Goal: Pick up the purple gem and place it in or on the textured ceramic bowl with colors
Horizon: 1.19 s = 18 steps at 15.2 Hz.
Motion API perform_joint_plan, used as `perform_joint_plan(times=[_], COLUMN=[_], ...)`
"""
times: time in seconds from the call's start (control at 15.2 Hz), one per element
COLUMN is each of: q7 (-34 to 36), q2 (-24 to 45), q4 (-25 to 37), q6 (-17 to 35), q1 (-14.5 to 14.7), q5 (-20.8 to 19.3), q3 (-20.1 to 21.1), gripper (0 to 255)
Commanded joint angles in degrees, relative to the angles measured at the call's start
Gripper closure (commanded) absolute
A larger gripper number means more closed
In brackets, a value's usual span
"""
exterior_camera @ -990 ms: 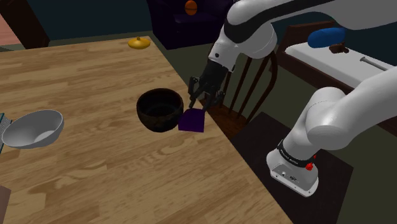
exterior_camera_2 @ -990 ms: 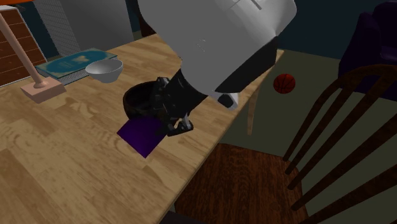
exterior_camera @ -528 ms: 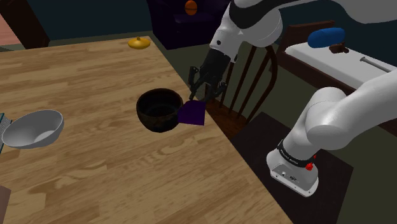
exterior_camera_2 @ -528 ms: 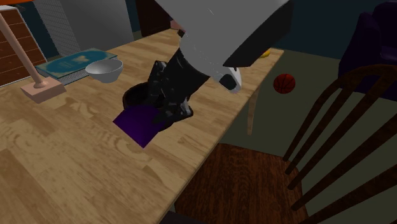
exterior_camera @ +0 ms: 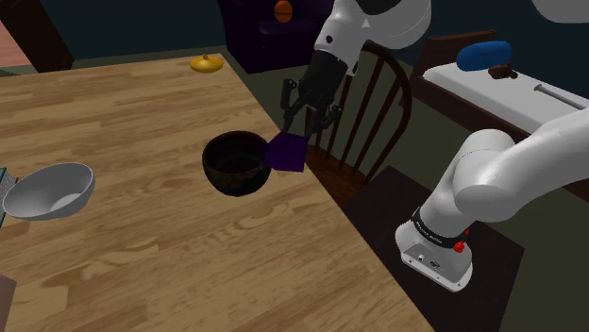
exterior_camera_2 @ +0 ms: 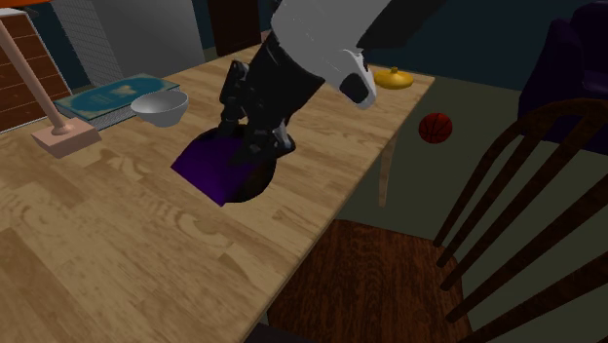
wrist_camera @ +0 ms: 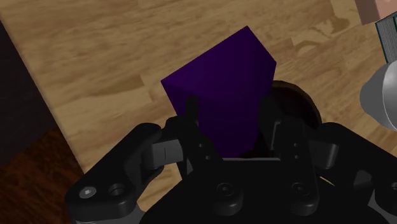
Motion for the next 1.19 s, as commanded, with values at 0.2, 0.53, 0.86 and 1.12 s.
perform_joint_plan(times=[0.2, 0.53, 0.86, 1.12], q7=[2.28, 3.47, 4.74, 5.91], q2=[-0.54, 4.01, 15.41, 23.57], q4=[3.03, 8.81, 20.48, 29.17], q6=[-2.86, -3.5, -2.81, -2.59], q1=[-0.22, -0.21, -0.06, 0.11], q5=[-1.05, -1.49, -2.07, -2.82], q3=[-0.32, -0.13, 0.65, 1.14], gripper=[255, 255, 255, 255])
